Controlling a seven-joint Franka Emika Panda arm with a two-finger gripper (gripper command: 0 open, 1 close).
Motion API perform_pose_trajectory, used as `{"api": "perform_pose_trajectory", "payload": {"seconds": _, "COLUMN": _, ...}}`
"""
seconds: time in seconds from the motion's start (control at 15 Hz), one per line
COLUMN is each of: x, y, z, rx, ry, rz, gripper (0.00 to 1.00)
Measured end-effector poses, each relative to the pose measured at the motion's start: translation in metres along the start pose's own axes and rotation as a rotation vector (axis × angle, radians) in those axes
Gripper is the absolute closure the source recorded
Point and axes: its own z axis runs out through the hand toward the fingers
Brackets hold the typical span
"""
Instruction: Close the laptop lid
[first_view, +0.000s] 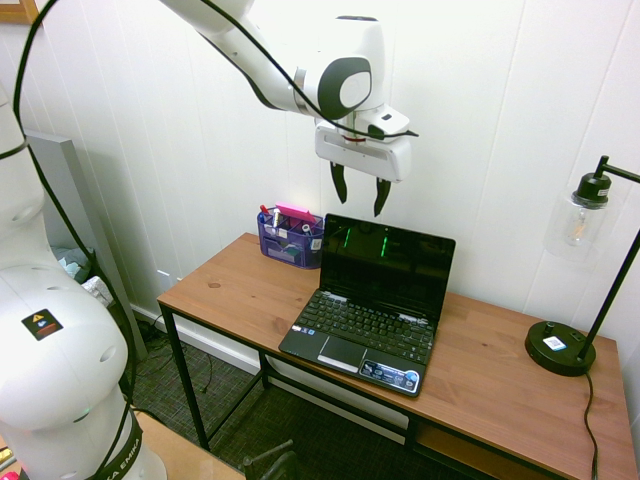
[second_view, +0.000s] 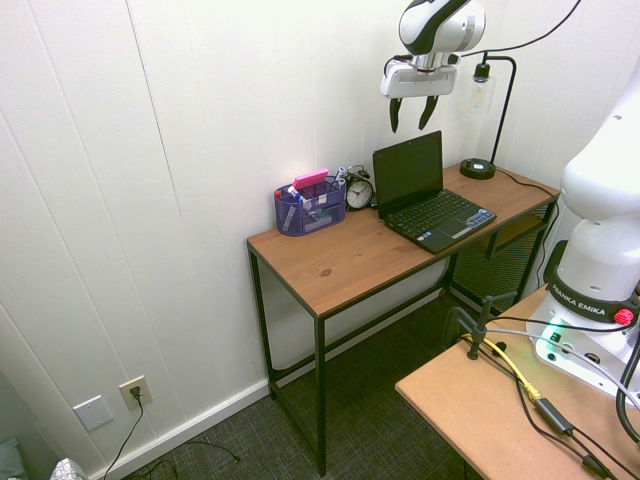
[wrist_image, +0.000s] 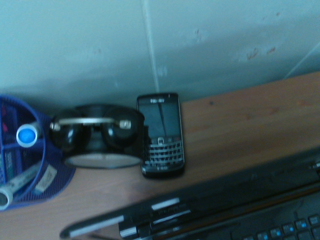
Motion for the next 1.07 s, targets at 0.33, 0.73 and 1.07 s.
{"api": "perform_pose_trajectory", "payload": {"seconds": 0.33, "x": 0.031, "y": -0.034, "z": 0.023, "rx": -0.006, "ry": -0.018, "rz": 0.045, "gripper": 0.00}}
{"api": "perform_pose_trajectory", "payload": {"seconds": 0.73, "x": 0.040, "y": -0.040, "z": 0.061, "rx": -0.020, "ry": -0.075, "rz": 0.089, "gripper": 1.00}}
{"api": "perform_pose_trajectory", "payload": {"seconds": 1.07, "x": 0.038, "y": -0.034, "z": 0.090, "rx": -0.040, "ry": -0.119, "rz": 0.105, "gripper": 1.00}}
